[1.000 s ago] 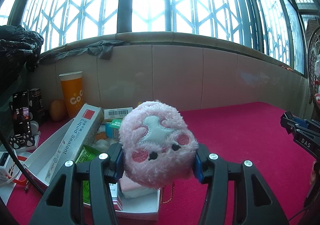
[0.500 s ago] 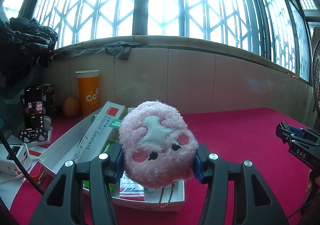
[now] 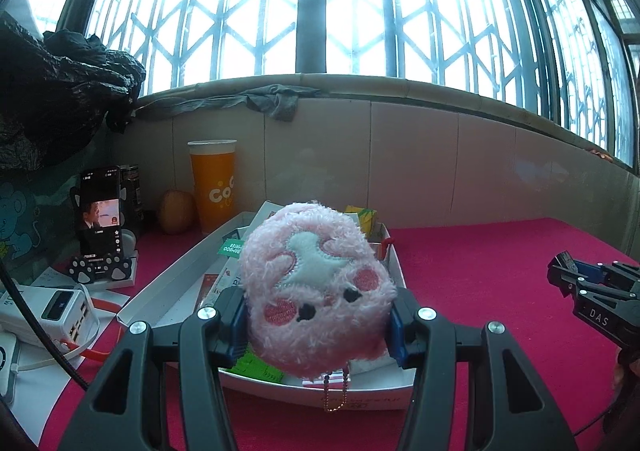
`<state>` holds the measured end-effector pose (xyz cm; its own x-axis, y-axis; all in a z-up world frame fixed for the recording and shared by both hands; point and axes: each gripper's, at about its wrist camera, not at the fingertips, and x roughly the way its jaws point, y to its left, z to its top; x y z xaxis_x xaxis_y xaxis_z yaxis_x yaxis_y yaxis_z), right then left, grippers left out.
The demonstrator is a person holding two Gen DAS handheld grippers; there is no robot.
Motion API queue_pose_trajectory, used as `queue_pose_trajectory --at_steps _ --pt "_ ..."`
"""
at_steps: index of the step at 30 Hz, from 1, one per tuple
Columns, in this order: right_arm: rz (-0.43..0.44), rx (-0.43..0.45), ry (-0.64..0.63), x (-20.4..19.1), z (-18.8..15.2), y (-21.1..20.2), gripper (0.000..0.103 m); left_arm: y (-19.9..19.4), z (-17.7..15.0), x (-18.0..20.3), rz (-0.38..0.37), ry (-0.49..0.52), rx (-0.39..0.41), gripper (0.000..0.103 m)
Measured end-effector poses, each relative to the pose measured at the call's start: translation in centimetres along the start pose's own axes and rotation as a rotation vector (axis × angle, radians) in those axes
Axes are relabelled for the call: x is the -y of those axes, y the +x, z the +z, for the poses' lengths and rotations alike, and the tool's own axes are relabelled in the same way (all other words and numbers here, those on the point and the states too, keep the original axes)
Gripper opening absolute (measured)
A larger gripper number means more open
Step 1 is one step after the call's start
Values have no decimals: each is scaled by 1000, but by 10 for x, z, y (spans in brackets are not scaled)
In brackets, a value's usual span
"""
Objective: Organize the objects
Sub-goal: 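Lift and carry the pig plush with the left gripper while the right carries the charger toward the tray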
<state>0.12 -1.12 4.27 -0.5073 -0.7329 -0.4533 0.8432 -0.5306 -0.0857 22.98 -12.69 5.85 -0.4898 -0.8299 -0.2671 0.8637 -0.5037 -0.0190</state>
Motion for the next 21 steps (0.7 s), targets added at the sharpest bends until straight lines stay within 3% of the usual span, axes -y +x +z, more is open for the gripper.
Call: queue_pose_trajectory --at_steps 21 --pt "95 -9 -131 -68 3 2 29 -9 -1 -47 65 -78 11 54"
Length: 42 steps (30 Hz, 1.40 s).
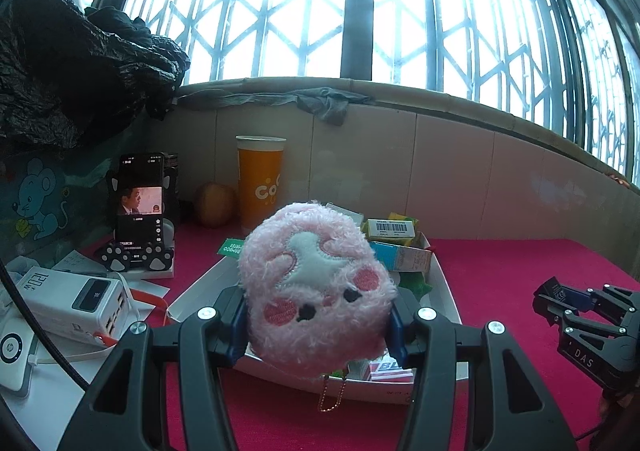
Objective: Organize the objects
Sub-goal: 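Lift and carry the pig plush with the left gripper while the right carries the charger toward the tray, then lower the plush and charger into the tray and open both grippers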
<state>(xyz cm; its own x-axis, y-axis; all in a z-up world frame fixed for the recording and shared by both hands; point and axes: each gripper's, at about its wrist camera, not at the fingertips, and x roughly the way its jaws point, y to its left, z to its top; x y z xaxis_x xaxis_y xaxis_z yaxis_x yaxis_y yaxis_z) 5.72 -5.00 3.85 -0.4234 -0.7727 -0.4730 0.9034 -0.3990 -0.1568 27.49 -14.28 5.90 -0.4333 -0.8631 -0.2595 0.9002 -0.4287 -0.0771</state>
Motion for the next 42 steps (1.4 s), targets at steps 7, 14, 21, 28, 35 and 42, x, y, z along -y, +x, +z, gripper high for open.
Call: queue_pose_trajectory --at_steps 7,14,21,28,35,42 --pt "46 8 -53 -27 3 2 29 -2 1 -11 22 -3 7 54" --pt "78 25 -81 -44 7 3 29 -1 2 -21 38 -21 -5 54" --pt "107 15 -65 -50 15 8 29 5 2 -20 20 -11 -36 54" --pt "150 52 -79 -62 39 6 29 13 7 -28 24 8 -79 54" --pt "186 84 -108 -74 70 10 29 27 24 -39 -1 -5 -129 54" --pt "220 78 -82 -71 115 23 29 58 51 -64 -159 -137 -239 54"
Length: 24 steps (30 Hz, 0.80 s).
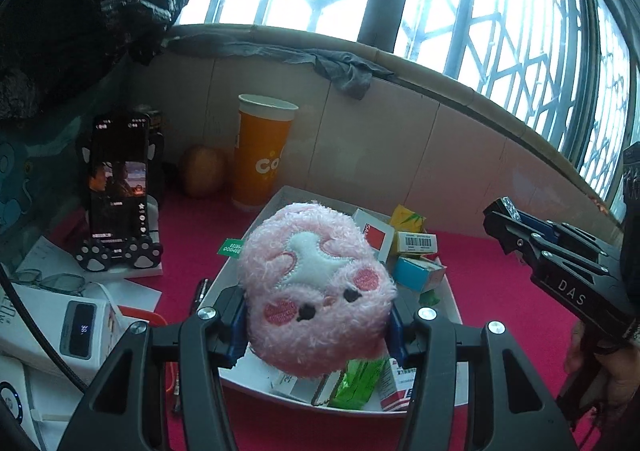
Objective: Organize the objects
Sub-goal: 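Lower the plush and charger into the tray and open both grippers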
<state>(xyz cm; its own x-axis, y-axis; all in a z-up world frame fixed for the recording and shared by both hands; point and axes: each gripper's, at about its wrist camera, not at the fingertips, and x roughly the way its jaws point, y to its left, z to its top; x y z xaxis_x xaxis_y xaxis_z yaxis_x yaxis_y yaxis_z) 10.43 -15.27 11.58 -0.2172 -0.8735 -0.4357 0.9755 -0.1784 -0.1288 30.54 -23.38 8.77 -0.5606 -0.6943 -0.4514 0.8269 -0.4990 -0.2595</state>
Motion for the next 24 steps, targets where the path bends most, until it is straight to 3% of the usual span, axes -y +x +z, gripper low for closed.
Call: queue_pose_trajectory --at_steps 4,10,16,24 --pt "-17 -22 -14 7 31 27 29 18 17 -3 -15 5 -52 54" --pt "17 -139 97 24 55 83 29 37 18 -4 -61 -26 -111 54" --pt "20 -222 144 25 52 126 29 48 10 -5 -55 -34 -137 54" --pt "15 -252 149 22 40 140 29 54 14 -5 -47 -27 -143 54"
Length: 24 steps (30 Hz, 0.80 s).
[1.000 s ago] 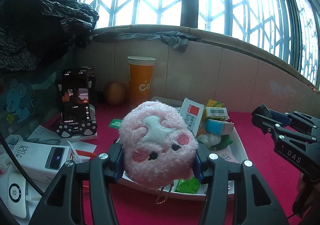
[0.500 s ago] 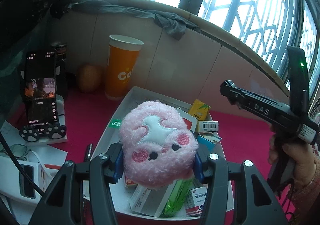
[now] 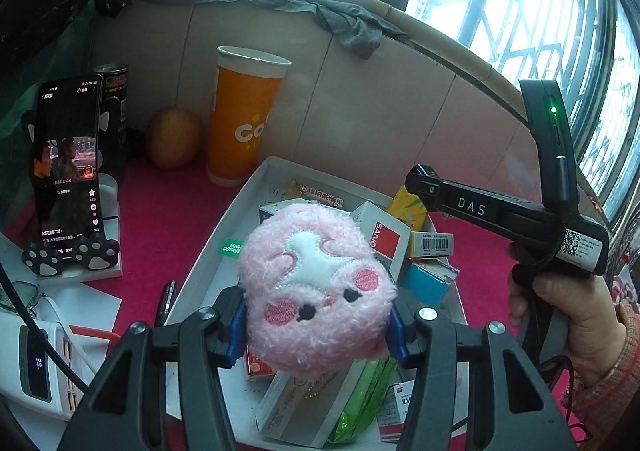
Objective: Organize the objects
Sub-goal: 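Lower the plush and charger into the tray and open both grippers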
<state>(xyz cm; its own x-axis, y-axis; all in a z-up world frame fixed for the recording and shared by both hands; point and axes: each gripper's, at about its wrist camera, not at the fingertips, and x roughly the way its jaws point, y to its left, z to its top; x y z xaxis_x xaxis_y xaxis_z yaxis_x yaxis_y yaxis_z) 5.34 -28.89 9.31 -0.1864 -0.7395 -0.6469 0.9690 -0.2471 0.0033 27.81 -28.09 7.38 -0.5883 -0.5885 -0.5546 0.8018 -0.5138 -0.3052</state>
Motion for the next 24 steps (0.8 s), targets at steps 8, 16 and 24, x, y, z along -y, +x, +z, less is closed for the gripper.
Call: queue_pose_trajectory --at_steps 8,16,24 --pt "-3 -1 14 4 3 0 29 3 -3 4 6 9 -2 58" --pt "-8 6 32 4 -1 -1 31 5 -8 5 16 11 7 79" --pt "35 27 62 7 -10 -13 83 -10 -12 14 96 40 60 103"
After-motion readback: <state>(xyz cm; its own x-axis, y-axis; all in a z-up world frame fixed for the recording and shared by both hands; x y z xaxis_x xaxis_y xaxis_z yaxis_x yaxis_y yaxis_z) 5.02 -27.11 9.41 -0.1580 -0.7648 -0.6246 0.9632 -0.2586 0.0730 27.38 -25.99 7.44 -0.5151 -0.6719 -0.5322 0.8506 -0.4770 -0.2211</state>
